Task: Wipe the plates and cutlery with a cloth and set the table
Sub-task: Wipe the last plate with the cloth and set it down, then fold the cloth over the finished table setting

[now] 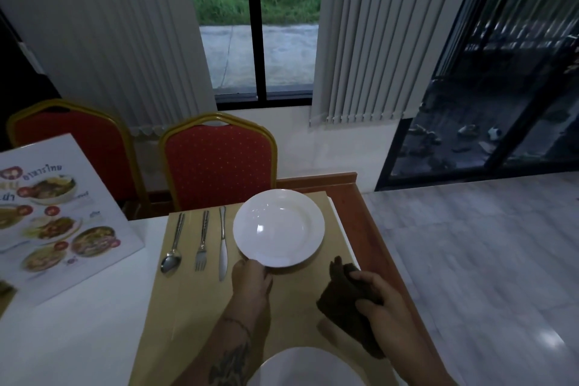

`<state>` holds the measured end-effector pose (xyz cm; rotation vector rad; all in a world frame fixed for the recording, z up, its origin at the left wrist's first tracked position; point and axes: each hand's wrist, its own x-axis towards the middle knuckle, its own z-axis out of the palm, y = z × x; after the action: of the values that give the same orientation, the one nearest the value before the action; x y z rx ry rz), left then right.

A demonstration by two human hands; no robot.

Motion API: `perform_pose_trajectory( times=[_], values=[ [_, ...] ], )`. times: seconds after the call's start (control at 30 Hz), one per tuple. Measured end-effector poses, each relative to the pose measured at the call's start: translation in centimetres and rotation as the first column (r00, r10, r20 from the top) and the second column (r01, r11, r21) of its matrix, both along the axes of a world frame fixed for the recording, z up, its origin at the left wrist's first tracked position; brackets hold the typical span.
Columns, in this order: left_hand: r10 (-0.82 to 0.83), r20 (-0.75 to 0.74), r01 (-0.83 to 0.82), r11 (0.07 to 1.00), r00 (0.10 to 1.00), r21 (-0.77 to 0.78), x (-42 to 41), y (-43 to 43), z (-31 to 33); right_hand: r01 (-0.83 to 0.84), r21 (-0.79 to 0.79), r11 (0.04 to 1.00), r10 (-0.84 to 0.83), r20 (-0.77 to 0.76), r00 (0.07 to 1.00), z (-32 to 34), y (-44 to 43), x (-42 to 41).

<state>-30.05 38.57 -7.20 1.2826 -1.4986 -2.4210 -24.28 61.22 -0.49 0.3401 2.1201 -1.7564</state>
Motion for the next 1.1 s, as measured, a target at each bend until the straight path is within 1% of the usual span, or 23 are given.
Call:
perform_pose_trajectory(
  times=[0.13,0.17,0.2,0.23,0.3,0.4,0.47,0.53,0.6,0.63,0.67,0.73,0.8,0.87,0.93,1.0,1.07,1.1],
  values=[
    [-0.129,0.139,0.126,0.991,0.982,0.032,1.8,-0.3,1.3,0.066,-0.167,0.984,-0.043,0.141,0.989,0.5,-1.1,0.4],
    [-0.205,0.157,0.198,0.978,0.966,0.061,2.9,-0.5,2.2,0.076,-0.194,0.978,-0.042,0.176,0.984,0.6,-1.5,0.5],
    [-0.297,0.142,0.287,0.954,0.944,0.088,3.9,-0.8,3.1,0.086,-0.222,0.971,-0.037,0.215,0.976,0.5,-2.0,0.4],
    [-0.395,0.107,0.387,0.918,0.912,0.084,5.2,-1.3,4.2,0.094,-0.248,0.964,-0.029,0.257,0.966,0.4,-2.6,0.4],
    [-0.552,0.052,0.554,0.832,0.832,-0.036,7.1,-2.3,5.8,0.093,-0.292,0.952,0.002,0.311,0.950,0.0,-4.2,0.4],
    [-0.689,0.065,0.681,0.690,0.722,-0.245,8.6,-4.5,8.3,0.049,-0.334,0.941,0.075,0.349,0.934,-0.2,-7.5,0.9],
    [-0.739,0.049,0.703,0.616,0.672,-0.357,9.6,-5.9,9.5,-0.032,-0.333,0.942,0.156,0.354,0.922,0.0,-9.6,1.5],
    [-0.762,0.049,0.687,0.552,0.646,-0.472,11.1,-7.8,10.4,-0.127,-0.321,0.939,0.242,0.352,0.904,1.0,-12.3,2.7],
    [-0.770,0.082,0.653,0.474,0.633,-0.591,12.4,-9.5,10.8,-0.215,-0.336,0.917,0.332,0.345,0.878,1.8,-14.3,3.9],
    [-0.758,0.082,0.627,0.468,0.647,-0.623,13.4,-10.8,11.1,-0.240,-0.349,0.906,0.361,0.338,0.869,2.3,-15.6,4.7],
    [-0.742,0.068,0.601,0.481,0.667,-0.639,14.2,-11.9,11.2,-0.252,-0.376,0.891,0.384,0.331,0.862,2.6,-16.5,5.4],
    [-0.706,0.009,0.535,0.529,0.709,-0.659,16.0,-14.3,11.4,-0.278,-0.409,0.869,0.419,0.312,0.853,2.9,-18.5,7.1],
    [-0.666,-0.043,0.474,0.572,0.744,-0.669,18.0,-16.6,11.7,-0.318,-0.328,0.890,0.410,0.268,0.872,2.6,-20.9,8.8],
    [-0.608,-0.075,0.407,0.612,0.790,-0.679,20.1,-19.4,12.0,-0.389,-0.204,0.898,0.425,0.181,0.887,2.5,-24.1,10.9],
    [-0.574,-0.089,0.378,0.640,0.814,-0.669,21.3,-20.9,12.3,-0.400,-0.142,0.905,0.417,0.116,0.902,2.7,-26.3,12.4],
    [-0.524,-0.108,0.341,0.683,0.845,-0.645,23.1,-23.5,12.6,-0.420,-0.156,0.894,0.428,0.018,0.904,3.1,-29.1,14.4],
    [-0.485,-0.105,0.310,0.695,0.868,-0.649,24.4,-25.5,12.7,-0.492,-0.195,0.849,0.483,-0.095,0.871,3.4,-31.0,16.2],
    [-0.472,-0.109,0.298,0.702,0.875,-0.646,24.9,-26.4,12.8,-0.536,-0.175,0.826,0.520,-0.132,0.844,3.1,-31.9,17.0]
  ],
)
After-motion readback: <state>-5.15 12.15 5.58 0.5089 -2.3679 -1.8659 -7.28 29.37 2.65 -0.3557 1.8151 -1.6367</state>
